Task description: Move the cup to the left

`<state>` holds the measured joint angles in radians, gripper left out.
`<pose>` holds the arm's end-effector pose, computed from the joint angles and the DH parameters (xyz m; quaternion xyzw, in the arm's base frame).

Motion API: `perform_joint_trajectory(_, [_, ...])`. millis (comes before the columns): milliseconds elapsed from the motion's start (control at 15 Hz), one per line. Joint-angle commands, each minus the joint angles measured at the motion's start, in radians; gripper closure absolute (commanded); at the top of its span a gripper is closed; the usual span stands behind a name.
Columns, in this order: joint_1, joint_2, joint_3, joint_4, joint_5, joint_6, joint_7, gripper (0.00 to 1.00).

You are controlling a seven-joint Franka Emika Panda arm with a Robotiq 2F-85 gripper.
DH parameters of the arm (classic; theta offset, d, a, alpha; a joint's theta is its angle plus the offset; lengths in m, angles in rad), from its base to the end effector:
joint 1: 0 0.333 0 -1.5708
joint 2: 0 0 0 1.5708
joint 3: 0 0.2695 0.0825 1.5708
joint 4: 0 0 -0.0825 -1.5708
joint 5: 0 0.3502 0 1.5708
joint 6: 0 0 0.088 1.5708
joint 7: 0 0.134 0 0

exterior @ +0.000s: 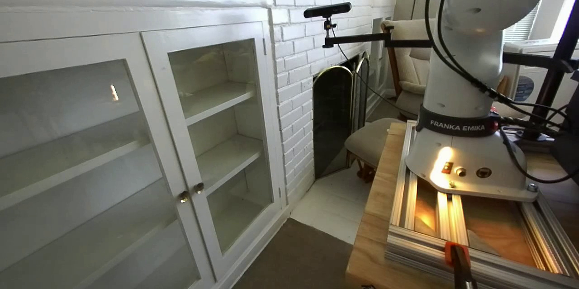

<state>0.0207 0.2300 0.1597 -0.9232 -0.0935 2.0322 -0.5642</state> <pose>0.5814 0.0795 0.7777 0.8453 0.3208 0.4124 0.1119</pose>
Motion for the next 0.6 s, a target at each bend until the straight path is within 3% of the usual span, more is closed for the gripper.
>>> perform_joint_trajectory(0, [-0.013,-0.121,0.036,-0.150,0.071,-0.025,-0.126,0.98])
perform_joint_trajectory(533, [-0.004,-0.288,0.070,-0.484,0.109,0.010,-0.286,0.98])
